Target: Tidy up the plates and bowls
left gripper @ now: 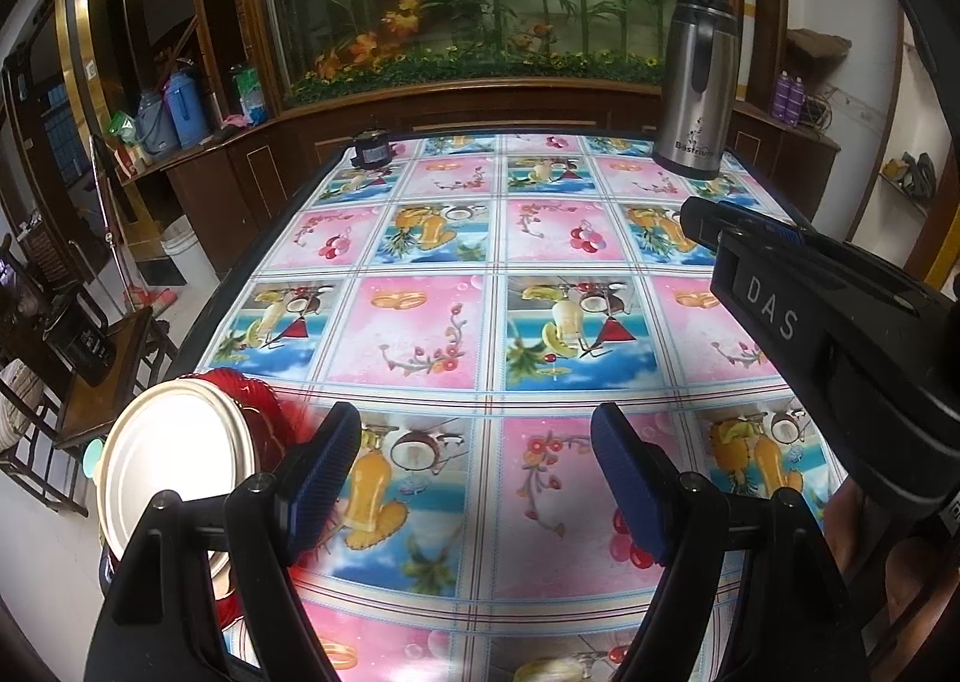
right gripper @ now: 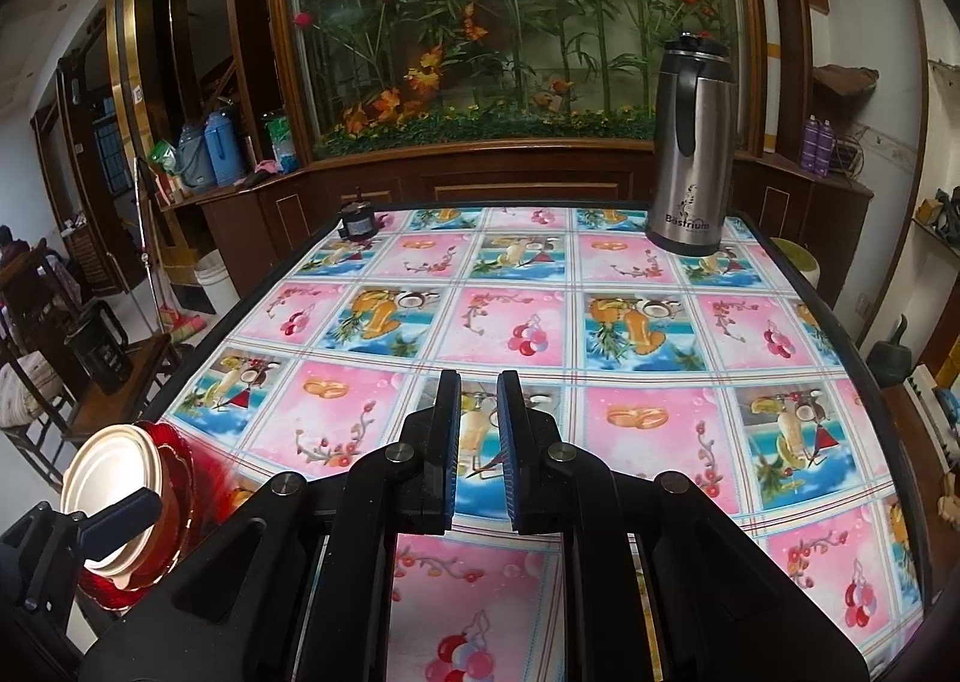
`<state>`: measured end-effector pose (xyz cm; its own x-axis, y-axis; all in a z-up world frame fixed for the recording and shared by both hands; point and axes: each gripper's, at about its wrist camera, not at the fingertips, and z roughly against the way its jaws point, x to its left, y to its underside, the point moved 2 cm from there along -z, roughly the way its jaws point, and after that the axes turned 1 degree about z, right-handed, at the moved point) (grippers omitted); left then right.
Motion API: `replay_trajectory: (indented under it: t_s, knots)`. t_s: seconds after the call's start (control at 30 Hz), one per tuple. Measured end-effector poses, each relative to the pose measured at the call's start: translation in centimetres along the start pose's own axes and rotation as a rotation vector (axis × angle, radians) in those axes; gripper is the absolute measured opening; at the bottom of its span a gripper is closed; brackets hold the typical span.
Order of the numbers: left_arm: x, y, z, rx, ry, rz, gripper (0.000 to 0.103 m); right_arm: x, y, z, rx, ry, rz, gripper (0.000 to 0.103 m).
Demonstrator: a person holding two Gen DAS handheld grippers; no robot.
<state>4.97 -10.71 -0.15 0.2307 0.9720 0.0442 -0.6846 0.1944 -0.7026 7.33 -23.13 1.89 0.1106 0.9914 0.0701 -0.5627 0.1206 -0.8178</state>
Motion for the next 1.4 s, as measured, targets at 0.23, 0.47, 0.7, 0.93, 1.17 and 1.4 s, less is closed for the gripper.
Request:
replay_trajectory:
  t_s: [0.23, 0.47, 0.7, 0.93, 1.17, 1.4]
  knots:
    - [-0.4, 0.0, 0.0, 0.003, 0.009, -0.008, 0.079, -0.3, -0.1, 0.2, -0.003, 0.010, -0.002, 0.012]
    - [-0.5, 0.0, 0.1, 0.002, 0.016, -0.009, 0.079, -0.2, -0.1, 0.5, -0.009, 0.020, 0.004, 0.012]
    - [-0.6, 0.1, 0.2, 0.001, 0.018, -0.006, 0.079, -0.2, -0.1, 0.6, -0.010, 0.021, 0.006, 0.012]
    - [-0.4, 0.3, 0.2, 0.006, 0.023, 0.004, 0.079, -0.1, -0.2, 0.7, -0.002, 0.024, 0.011, 0.012]
    - [0.2, 0.3, 0.2, 0.005, 0.025, 0.016, 0.079, 0.2, 0.0, 0.5, 0.012, 0.024, 0.015, 0.012]
    - [0.3, 0.3, 0.5, -0.027, -0.005, 0.004, 0.079, 0.1, 0.2, -0.2, 0.031, 0.029, 0.010, 0.012]
